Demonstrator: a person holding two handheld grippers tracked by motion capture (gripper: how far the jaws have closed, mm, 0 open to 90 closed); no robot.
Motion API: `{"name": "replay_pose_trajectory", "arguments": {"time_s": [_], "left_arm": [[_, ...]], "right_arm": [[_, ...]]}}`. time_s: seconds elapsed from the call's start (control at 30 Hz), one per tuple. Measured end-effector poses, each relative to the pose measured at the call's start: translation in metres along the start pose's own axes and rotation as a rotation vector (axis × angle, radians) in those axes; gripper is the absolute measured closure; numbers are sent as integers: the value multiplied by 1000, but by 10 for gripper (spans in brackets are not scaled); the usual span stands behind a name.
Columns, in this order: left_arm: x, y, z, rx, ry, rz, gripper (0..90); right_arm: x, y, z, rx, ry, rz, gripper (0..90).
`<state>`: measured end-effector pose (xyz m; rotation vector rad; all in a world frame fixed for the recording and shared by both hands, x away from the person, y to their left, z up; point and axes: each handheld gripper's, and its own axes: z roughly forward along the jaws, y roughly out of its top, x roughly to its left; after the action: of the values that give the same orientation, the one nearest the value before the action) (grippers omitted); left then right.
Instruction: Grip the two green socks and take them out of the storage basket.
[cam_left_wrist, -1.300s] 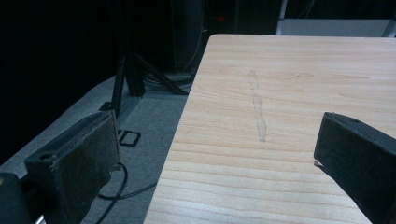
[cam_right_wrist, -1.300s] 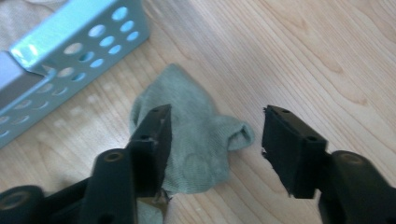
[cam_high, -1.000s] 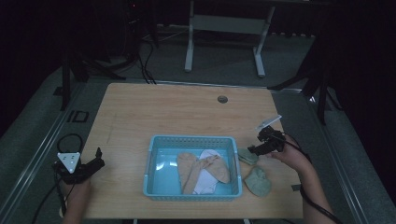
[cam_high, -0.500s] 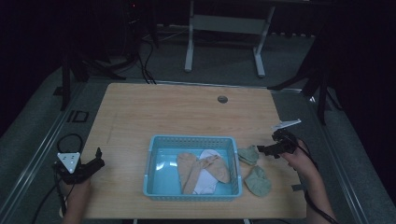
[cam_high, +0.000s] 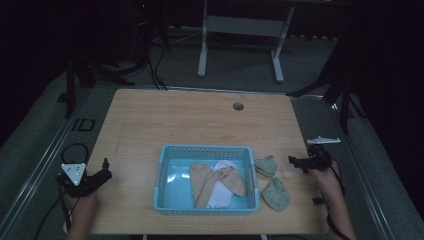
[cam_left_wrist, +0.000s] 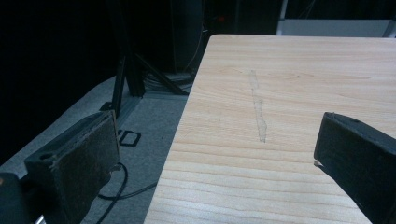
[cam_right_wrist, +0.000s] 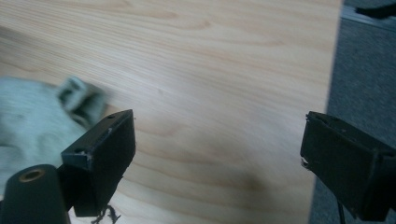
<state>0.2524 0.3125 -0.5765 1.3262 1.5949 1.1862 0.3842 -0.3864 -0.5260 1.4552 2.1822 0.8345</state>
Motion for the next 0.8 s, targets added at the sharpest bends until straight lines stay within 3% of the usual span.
{"name": "replay_pose_trajectory", "arguments": {"time_s": [0.2, 0.43, 0.6, 0.8], "left_arm": [[0, 0, 0, 0, 1, 0, 4], [0, 0, 0, -1, 1, 1, 4], [0, 0, 0, -2, 1, 1, 4], [0, 0, 0, -3, -1, 1, 4]], "right_arm": [[-7, -20, -2, -45, -31, 64, 102], [-3, -36, -9, -126, -76, 80, 103], [-2, -46, -17, -187, -98, 123, 103], [1, -64, -27, -273, -165, 170, 103]]}}
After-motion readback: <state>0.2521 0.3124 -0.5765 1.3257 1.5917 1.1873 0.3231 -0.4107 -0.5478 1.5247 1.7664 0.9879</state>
